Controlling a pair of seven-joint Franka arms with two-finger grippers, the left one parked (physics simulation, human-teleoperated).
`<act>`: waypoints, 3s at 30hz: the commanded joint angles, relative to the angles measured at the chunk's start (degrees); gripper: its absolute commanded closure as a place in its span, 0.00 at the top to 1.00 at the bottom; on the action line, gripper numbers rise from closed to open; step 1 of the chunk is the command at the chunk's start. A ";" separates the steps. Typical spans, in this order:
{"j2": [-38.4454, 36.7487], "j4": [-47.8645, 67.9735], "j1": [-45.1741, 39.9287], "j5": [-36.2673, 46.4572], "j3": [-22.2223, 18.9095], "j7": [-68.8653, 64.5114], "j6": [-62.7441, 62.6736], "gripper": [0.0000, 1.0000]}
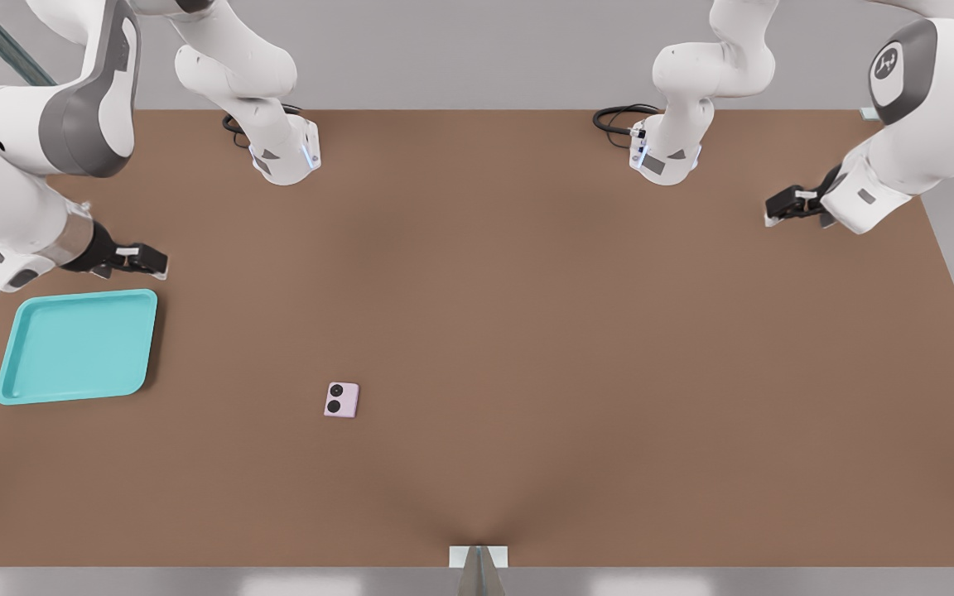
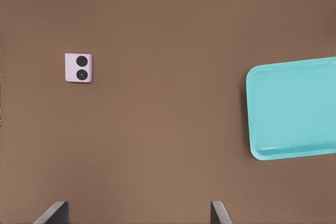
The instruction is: Keep left arm still and place phone on the tray with right arm
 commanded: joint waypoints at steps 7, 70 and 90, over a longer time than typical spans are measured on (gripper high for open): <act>10.46 0.20 1.81 -0.08 2.47 1.63 15.55 1.00; 26.46 -11.84 -24.21 -5.18 7.04 -31.32 38.32 0.74; 9.16 6.10 -9.18 -6.50 16.27 -2.32 12.31 1.00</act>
